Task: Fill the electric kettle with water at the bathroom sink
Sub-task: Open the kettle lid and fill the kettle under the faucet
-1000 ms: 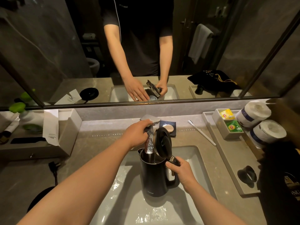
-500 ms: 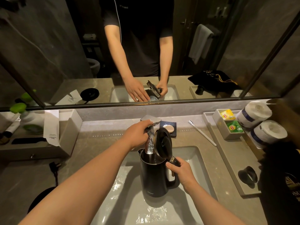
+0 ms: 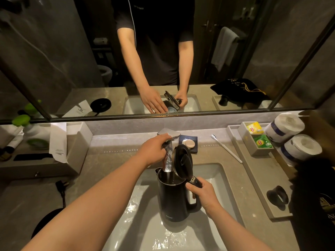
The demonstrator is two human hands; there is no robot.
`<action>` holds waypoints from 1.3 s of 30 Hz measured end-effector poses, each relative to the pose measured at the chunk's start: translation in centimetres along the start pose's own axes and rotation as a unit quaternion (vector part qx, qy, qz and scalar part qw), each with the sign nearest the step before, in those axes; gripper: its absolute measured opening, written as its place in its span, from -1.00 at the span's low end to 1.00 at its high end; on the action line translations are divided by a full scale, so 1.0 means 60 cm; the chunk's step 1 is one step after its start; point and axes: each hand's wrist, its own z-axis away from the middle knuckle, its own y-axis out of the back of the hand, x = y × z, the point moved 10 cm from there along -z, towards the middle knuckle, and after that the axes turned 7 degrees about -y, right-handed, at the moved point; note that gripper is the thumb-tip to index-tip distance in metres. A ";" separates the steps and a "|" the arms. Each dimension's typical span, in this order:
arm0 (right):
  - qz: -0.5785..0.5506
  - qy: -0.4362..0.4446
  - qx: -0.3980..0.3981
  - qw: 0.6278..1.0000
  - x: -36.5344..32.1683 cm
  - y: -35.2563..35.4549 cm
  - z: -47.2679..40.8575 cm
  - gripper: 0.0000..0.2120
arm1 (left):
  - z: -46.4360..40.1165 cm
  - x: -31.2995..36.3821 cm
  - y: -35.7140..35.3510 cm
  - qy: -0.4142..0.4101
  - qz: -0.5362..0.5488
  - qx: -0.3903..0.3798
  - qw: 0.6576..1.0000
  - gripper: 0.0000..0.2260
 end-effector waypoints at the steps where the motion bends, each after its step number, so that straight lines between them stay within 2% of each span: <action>1: 0.000 0.002 0.000 1.000 0.000 0.001 0.001 -0.85 | 0.000 0.000 0.001 0.000 0.001 0.001 1.000 -0.53; 8: -0.002 0.001 0.004 1.000 -0.001 0.001 0.002 -0.84 | 0.001 -0.002 0.001 0.007 -0.001 0.007 1.000 -0.49; 27: -0.005 0.008 0.011 1.000 -0.002 0.005 0.003 -0.86 | 0.004 0.003 0.001 0.006 -0.002 -0.005 1.000 -0.55; 32: -0.006 0.004 0.014 1.000 0.004 0.004 -0.001 -0.86 | 0.003 -0.005 -0.002 0.020 -0.015 -0.013 1.000 -0.46; 39: -0.012 0.005 0.013 1.000 0.004 0.005 0.000 -0.85 | 0.003 -0.006 -0.003 0.025 -0.015 -0.017 0.999 -0.46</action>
